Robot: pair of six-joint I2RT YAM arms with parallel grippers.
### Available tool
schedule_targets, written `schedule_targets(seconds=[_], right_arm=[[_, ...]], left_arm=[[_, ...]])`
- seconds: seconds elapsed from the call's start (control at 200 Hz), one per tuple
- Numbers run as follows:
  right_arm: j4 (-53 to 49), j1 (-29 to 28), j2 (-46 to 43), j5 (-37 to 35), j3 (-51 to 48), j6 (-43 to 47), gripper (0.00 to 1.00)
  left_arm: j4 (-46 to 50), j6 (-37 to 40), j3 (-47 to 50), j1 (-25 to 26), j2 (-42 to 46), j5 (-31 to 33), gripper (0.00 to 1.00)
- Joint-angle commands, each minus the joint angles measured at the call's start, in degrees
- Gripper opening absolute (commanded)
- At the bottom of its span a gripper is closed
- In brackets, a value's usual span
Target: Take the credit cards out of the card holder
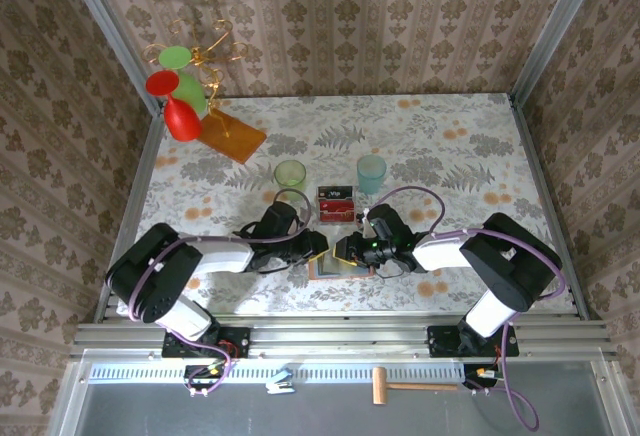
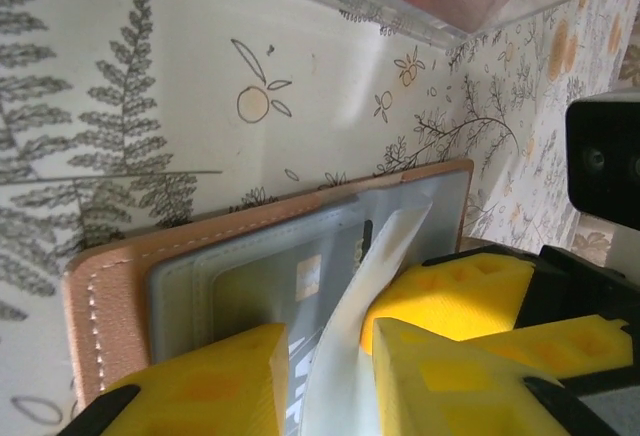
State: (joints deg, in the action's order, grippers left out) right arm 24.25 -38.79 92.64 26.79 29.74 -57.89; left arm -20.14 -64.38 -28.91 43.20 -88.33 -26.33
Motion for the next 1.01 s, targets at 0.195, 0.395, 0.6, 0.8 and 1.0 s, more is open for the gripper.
schedule_targets(seconds=[0.195,0.395,0.6,0.8,1.0], right_arm=[[0.27,0.53,1.63,0.01,-1.92,-0.86,0.30],[-0.50,0.50,0.08,0.02,-1.39,-1.12,0.30],[-5.25,0.47,-3.92,-1.10,0.28,0.02,0.31],[-11.33,0.57,-8.80,-2.90,1.85,1.88,0.32],[-17.77,0.97,-14.23,-5.29,2.87,3.97,0.32]], left_arm=[[-16.27,-7.10,3.66,0.35,-5.29,-2.85,0.20],[-18.87,-8.28,4.21,0.54,-5.99,-3.34,0.17],[-15.47,-6.87,3.28,0.74,-4.54,-3.80,0.19],[-10.10,-4.61,1.84,1.03,-1.84,-3.65,0.20],[-2.63,-1.69,-1.05,1.62,1.18,-3.57,0.23]])
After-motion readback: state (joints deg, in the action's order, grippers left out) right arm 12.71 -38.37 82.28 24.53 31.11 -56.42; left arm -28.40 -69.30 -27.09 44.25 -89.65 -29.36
